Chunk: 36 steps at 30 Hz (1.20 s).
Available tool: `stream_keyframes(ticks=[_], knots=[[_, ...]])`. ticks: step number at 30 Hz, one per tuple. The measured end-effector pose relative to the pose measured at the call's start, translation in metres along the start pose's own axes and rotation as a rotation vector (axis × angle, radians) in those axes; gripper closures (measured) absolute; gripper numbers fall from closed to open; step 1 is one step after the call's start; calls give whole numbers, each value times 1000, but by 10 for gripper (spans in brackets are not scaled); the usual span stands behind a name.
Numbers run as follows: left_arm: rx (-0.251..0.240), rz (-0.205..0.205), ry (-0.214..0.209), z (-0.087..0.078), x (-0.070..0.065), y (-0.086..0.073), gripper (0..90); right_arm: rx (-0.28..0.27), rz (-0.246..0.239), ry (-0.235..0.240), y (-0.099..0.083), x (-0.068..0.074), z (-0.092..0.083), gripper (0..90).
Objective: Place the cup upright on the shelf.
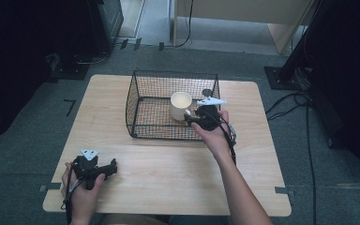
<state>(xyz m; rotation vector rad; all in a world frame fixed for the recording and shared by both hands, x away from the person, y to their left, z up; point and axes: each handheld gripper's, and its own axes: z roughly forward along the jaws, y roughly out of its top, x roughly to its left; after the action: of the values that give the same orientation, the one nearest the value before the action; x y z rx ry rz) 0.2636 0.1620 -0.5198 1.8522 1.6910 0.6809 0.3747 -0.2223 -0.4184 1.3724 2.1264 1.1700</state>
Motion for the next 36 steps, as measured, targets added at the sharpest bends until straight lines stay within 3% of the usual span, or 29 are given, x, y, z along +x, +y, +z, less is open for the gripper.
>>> stream_keyframes(ticks=[4, 10, 19, 27, 29, 36], knots=[[0, 0, 0, 0, 0, 0, 0, -13, -28, 15, -4, 7, -12, 330], [-4, -3, 0, 0, 0, 0, 0, -11, -51, 0, -13, 15, -29, 197], [-4, -2, 0, 0, 0, 0, 0, 18, -60, -13, -29, 15, -51, 11], [-4, -2, 0, 0, 0, 0, 0, 26, -27, -31, -49, 6, -67, 0], [-2, 0, 0, 0, 0, 0, 0, 25, -32, -22, -56, 3, -72, 0], [0, 2, 0, 0, 0, 0, 0, 19, -28, -55, -84, -13, -90, 0]])
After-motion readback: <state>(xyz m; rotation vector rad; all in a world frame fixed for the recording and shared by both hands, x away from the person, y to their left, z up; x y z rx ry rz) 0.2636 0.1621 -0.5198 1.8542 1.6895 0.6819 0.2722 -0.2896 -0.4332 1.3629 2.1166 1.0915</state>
